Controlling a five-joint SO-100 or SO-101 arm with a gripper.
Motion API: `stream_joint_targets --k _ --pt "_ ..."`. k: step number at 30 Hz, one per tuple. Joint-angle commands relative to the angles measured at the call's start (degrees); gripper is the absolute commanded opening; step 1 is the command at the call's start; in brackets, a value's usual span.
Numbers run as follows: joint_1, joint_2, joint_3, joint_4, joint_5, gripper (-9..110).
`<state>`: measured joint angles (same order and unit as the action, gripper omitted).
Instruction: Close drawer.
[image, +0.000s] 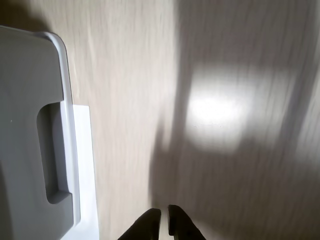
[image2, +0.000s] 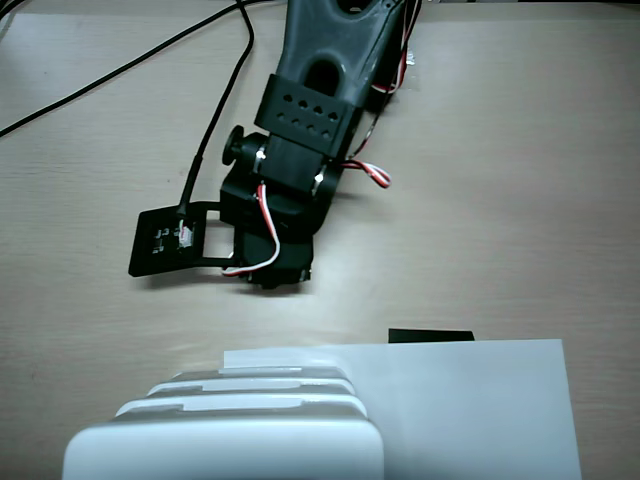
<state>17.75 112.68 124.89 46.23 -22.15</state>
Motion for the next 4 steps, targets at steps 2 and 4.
stream_joint_targets --k 2,4 --pt "0.4 0.1 -2.4 0.3 0.0 0" --pt "0.0 0.3 -2.1 0.3 0.3 0"
